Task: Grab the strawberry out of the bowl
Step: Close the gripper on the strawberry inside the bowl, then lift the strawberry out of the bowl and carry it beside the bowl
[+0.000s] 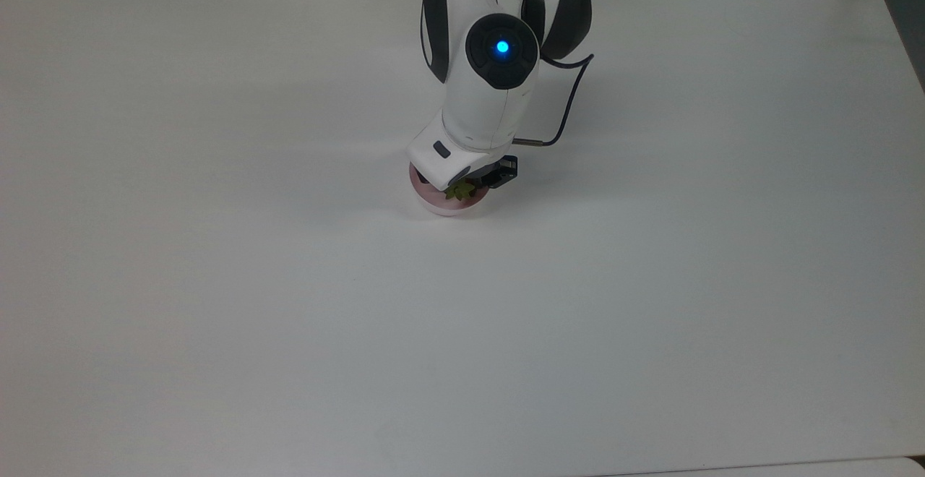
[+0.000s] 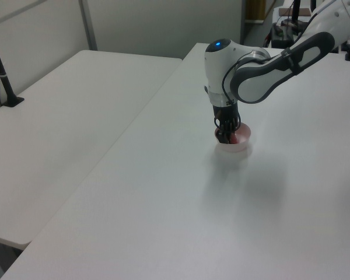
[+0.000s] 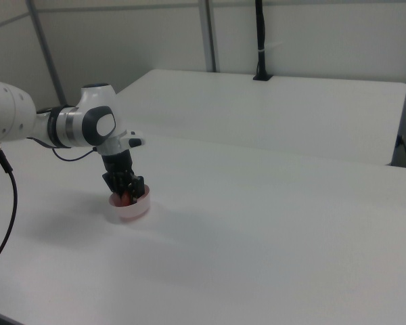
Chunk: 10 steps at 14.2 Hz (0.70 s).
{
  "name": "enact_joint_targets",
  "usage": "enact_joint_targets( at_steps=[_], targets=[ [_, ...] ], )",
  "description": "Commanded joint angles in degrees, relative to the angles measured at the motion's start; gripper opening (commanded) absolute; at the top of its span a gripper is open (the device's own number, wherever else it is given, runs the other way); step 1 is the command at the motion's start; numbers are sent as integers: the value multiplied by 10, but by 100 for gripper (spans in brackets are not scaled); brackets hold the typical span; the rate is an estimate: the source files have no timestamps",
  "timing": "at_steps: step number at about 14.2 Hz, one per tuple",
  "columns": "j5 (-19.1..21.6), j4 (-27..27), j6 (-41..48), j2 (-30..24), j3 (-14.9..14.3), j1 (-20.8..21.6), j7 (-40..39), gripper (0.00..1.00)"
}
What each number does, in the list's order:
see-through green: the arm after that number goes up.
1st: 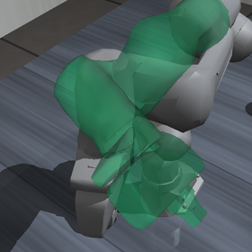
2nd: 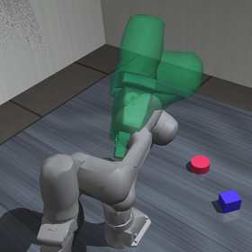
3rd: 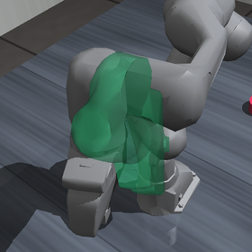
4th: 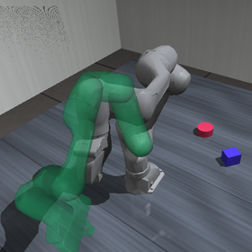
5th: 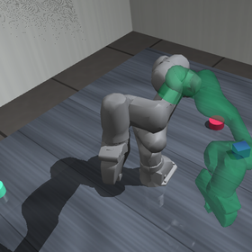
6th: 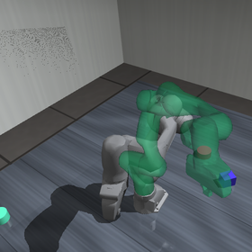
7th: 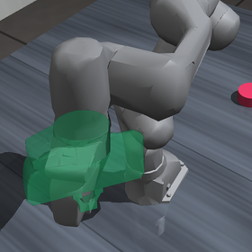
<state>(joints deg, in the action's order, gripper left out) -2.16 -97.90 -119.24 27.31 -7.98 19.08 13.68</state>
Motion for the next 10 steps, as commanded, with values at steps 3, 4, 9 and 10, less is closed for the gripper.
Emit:
enact_joint_targets(
  at_steps=[3,4,9,10],
  targets=[
    [0,-5,0,-33,-4,2,-1,31],
    [1,4,12,-40,-4,2,-3,31],
    [4,24,59,-75,-25,-26,-45,32],
    [4,24,56,-72,-43,-36,-69,32]
  ],
)
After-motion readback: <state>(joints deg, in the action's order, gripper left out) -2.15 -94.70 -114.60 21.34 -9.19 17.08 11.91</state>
